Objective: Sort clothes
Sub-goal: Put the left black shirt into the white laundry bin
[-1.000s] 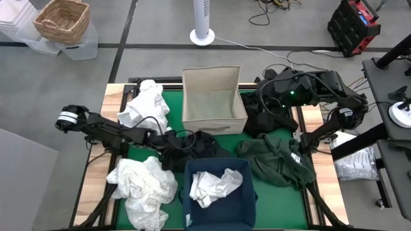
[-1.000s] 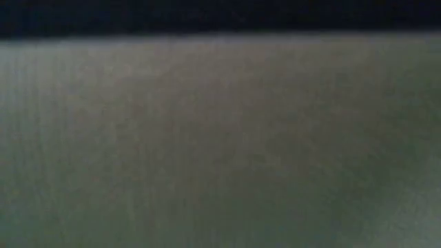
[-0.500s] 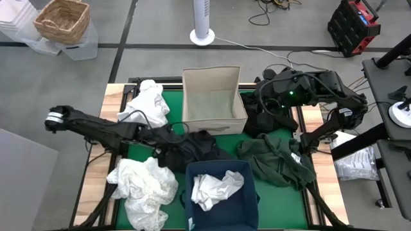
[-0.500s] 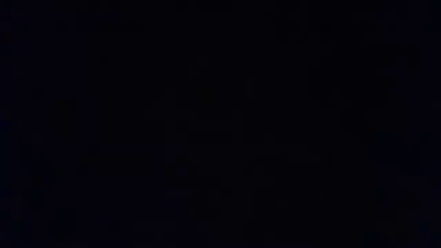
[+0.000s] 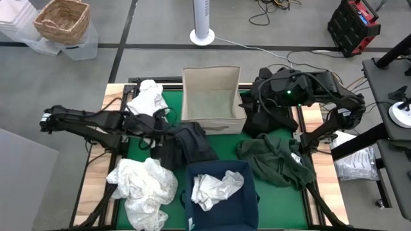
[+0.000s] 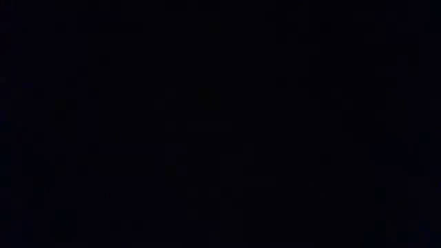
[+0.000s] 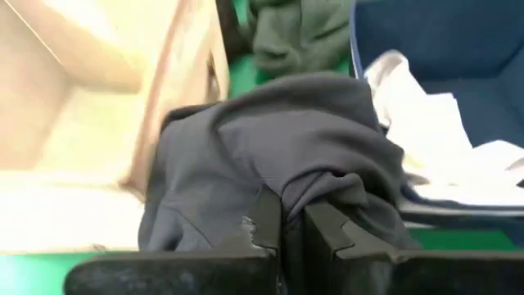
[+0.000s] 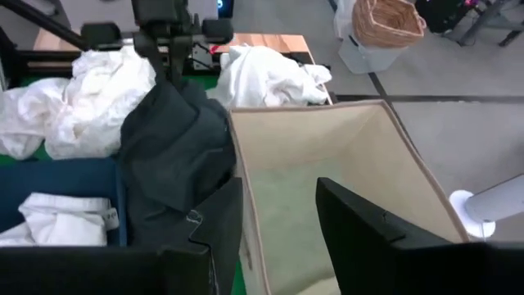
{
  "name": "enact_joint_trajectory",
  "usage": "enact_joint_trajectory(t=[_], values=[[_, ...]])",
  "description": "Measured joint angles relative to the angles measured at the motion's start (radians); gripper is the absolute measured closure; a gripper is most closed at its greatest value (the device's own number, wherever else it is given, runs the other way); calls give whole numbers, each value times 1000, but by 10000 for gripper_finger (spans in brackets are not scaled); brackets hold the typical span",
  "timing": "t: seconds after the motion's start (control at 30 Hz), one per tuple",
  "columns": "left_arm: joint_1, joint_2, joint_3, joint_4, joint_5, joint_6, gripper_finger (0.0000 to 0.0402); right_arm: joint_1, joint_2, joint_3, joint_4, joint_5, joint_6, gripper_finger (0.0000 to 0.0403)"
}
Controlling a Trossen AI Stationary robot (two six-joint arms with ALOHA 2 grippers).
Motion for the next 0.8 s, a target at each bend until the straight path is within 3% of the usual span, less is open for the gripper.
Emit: enact_joint_trajectory(t=[0.47, 0.67, 0.8], values=[[2, 7, 273, -45, -58, 89, 401, 0, 161, -1, 230, -13, -8, 174], [2, 43, 373, -55, -95, 150, 401, -2, 230, 0, 327, -150, -4, 123], [2, 76, 427, -63, -95, 193, 401, -4, 261, 2, 394, -169, 0, 94]])
